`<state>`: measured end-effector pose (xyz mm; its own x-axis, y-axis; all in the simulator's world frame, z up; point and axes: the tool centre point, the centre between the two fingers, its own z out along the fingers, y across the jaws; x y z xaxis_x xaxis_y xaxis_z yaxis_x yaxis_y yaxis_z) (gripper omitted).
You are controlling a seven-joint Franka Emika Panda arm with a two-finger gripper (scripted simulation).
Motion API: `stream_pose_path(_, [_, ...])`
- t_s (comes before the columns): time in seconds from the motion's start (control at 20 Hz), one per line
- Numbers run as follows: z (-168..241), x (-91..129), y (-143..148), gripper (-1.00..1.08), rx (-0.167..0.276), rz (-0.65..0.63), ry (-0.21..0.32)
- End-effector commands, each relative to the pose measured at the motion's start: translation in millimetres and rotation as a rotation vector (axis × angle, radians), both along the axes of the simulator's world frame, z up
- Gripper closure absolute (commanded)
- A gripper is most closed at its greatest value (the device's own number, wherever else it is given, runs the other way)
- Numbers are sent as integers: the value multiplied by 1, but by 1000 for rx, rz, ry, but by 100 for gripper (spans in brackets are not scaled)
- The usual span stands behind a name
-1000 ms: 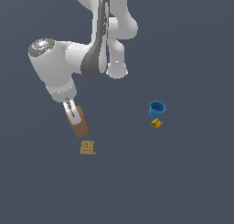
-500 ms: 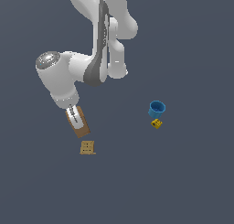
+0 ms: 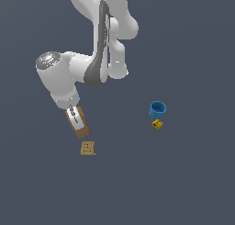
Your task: Pick up a designated object from a clutter of objects.
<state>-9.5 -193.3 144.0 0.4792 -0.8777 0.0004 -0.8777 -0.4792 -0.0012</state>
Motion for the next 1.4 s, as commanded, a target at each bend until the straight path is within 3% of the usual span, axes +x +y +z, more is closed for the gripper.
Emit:
stream_pose_path(0.0, [0, 0, 0, 108, 0, 0, 0])
stream_pose_path(0.3, [8, 2, 10, 108, 0, 0, 0])
stream_pose_path(0.6, [32, 8, 40, 108, -1, 0, 0])
stream_pose_path(1.35, [145, 35, 180, 108, -4, -1, 1])
